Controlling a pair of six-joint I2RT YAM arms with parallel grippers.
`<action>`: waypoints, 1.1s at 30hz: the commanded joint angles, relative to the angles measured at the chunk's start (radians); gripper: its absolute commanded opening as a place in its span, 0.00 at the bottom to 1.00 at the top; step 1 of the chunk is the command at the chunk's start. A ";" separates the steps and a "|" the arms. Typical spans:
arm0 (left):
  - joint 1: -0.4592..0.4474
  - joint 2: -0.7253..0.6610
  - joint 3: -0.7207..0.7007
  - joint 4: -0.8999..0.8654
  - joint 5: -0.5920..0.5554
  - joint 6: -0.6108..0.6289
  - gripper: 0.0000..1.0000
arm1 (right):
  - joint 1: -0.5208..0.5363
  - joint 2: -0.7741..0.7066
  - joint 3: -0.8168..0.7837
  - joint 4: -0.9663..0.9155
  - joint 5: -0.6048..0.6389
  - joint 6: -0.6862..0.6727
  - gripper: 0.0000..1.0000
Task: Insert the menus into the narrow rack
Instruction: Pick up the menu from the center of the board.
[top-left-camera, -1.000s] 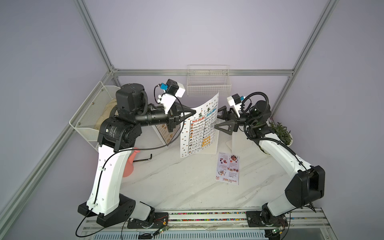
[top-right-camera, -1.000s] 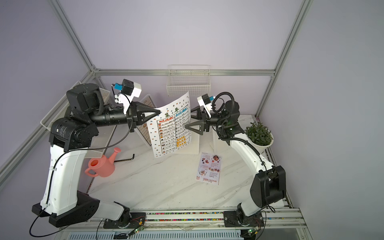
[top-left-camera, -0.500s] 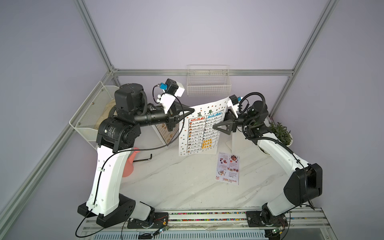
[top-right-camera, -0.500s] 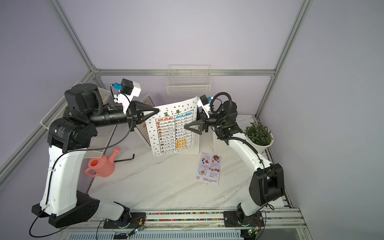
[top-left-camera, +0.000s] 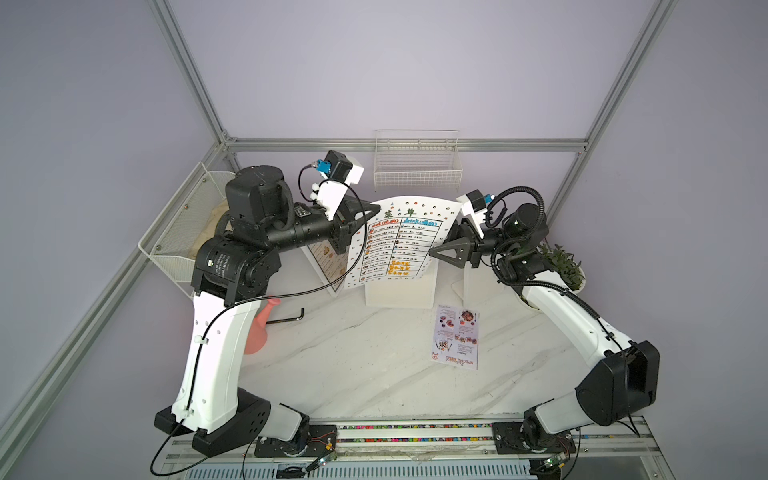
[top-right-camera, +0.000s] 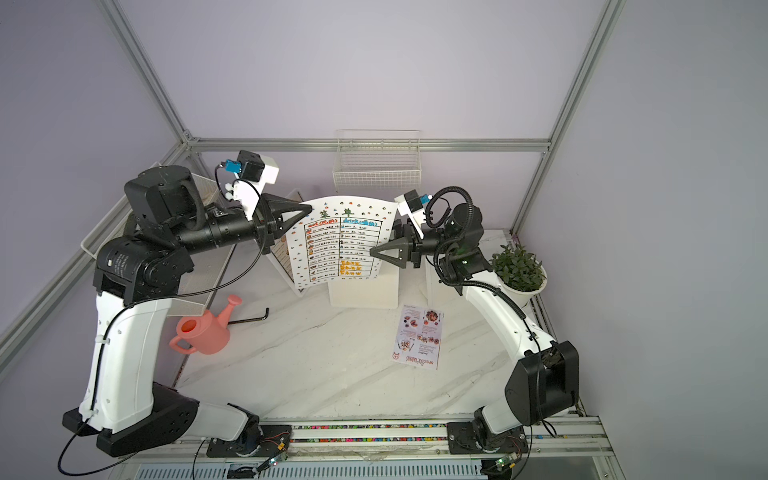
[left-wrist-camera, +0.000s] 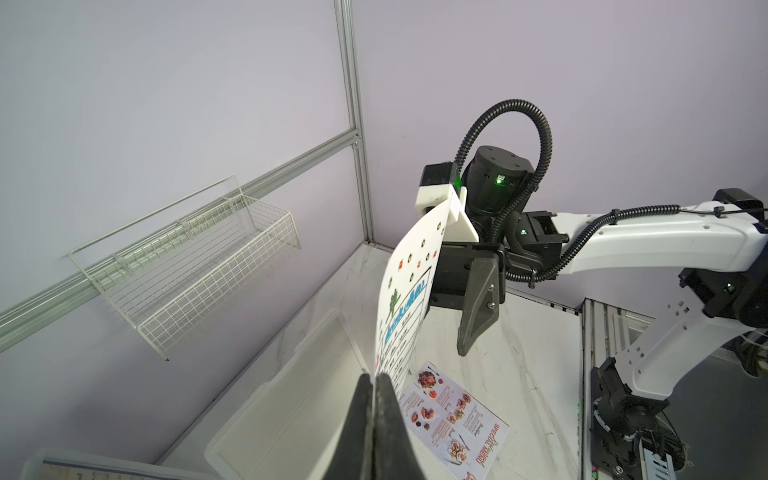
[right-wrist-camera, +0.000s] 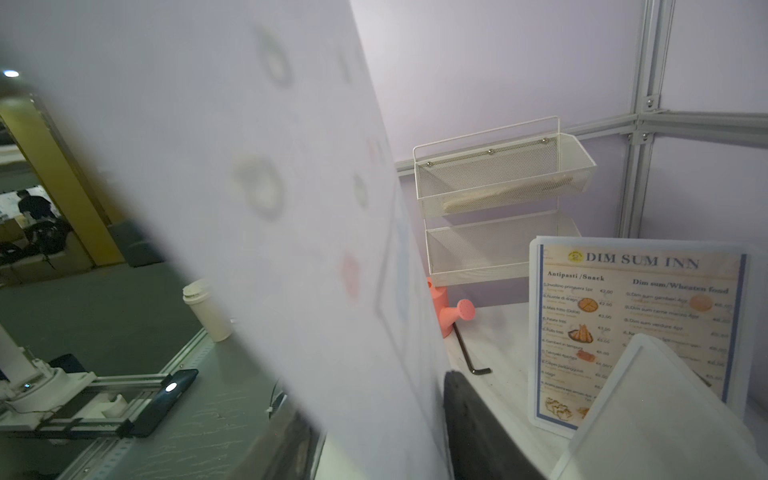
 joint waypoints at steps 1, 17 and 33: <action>0.004 -0.052 -0.008 0.080 0.007 -0.031 0.00 | 0.009 -0.021 -0.017 0.020 0.020 0.009 0.42; 0.006 -0.051 -0.027 0.094 0.035 -0.040 0.00 | 0.030 -0.016 -0.015 0.096 0.023 0.068 0.20; 0.019 -0.049 -0.031 0.084 0.032 -0.032 0.00 | 0.030 -0.041 0.010 0.044 0.048 0.033 0.25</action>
